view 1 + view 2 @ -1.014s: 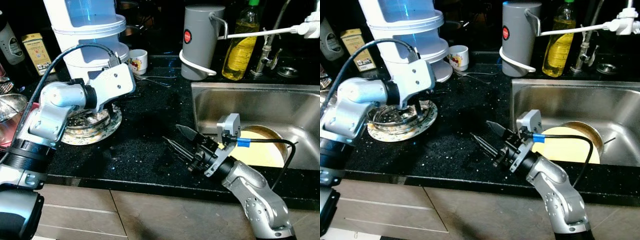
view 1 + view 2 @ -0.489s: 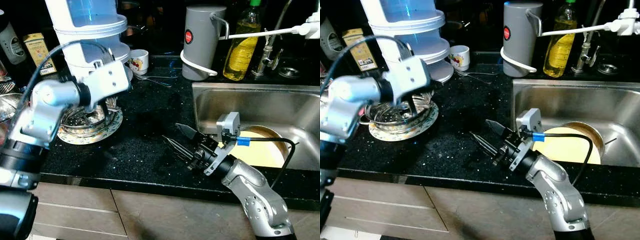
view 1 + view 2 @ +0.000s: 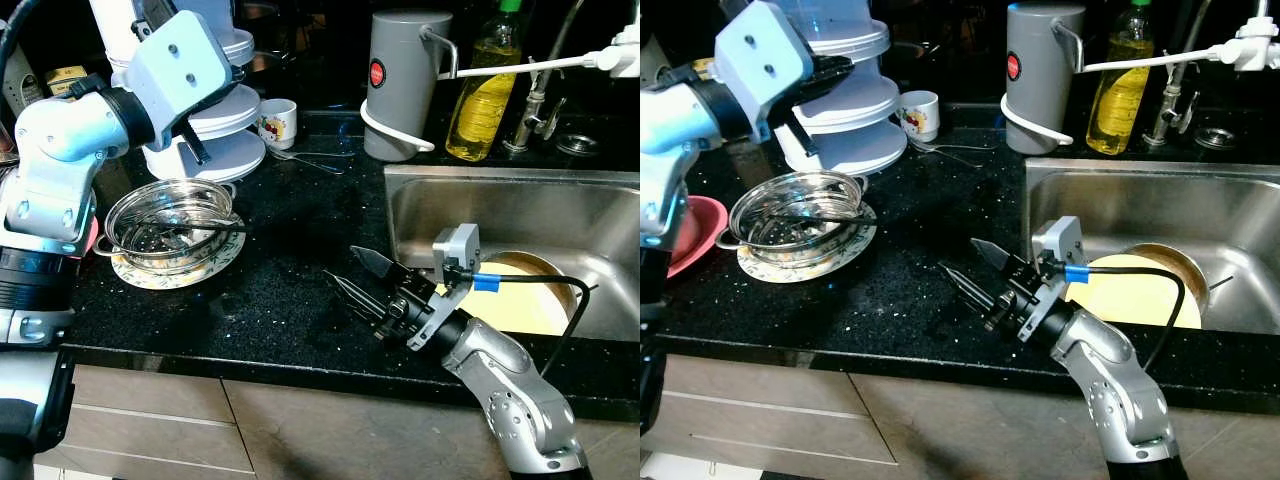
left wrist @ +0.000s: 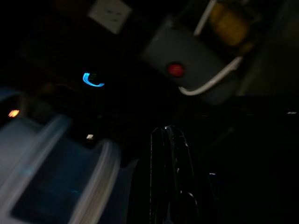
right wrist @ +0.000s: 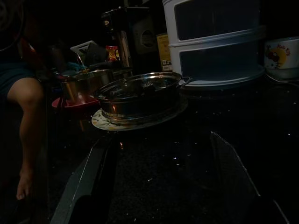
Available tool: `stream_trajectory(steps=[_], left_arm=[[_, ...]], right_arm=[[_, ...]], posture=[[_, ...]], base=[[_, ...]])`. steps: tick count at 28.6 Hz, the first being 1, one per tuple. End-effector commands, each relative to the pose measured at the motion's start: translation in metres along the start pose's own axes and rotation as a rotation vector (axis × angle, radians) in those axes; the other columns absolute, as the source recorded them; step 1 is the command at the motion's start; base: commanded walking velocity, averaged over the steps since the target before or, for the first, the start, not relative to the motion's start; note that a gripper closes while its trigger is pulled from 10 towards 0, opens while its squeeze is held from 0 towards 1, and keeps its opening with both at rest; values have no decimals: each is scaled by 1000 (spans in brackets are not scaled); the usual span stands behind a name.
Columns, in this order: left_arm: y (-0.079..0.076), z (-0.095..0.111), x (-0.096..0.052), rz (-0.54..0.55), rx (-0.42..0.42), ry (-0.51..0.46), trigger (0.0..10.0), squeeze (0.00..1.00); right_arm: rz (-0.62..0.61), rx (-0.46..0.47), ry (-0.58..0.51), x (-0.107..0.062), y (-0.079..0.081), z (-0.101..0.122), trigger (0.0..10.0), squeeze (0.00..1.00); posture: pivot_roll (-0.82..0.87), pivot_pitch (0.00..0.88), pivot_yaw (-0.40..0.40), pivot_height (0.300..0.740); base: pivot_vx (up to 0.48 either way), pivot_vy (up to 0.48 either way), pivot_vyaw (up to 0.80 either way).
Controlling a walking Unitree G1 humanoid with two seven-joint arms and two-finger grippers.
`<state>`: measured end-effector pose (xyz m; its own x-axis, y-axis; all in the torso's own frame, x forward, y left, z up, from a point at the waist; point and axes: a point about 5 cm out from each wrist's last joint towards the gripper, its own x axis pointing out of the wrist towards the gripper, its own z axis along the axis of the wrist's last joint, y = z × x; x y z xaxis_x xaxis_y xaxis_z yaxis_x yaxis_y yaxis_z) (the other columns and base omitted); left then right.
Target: Kitchen organization
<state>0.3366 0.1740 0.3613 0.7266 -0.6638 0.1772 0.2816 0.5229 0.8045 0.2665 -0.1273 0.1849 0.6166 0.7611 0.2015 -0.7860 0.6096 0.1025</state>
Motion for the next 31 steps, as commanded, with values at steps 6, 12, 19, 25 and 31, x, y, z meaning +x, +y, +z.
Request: stream_trajectory(steps=[6, 12, 19, 25, 31], left_arm=[[-51, -3, -4, -308, -94, 14, 10000, 1000], [-66, -1, -7, -407, -97, 21, 10000, 1000], [-71, -15, -10, -420, -24, 165, 10000, 1000], [-77, -26, -13, -438, -12, 214, 10000, 0], [-85, -29, -12, -461, -73, 198, 10000, 0]], right_arm=[[1, 2, 13, 1, 1, -4, 10000, 0], [3, 3, 15, 1, 1, -5, 10000, 0], [56, 8, 53, 0, 7, -10, 10000, 0], [66, 8, 64, -2, 9, -12, 10000, 0], [68, 7, 63, -3, 10, -11, 10000, 0]], posture=[[-57, 0, 0, 740], [-51, 0, -3, 740], [-52, 0, -1, 740], [-56, 0, 3, 740], [-61, 0, 6, 740]], base=[[0, 0, 0], [0, 0, 0], [0, 0, 0], [0, 0, 0], [0, 0, 0]])
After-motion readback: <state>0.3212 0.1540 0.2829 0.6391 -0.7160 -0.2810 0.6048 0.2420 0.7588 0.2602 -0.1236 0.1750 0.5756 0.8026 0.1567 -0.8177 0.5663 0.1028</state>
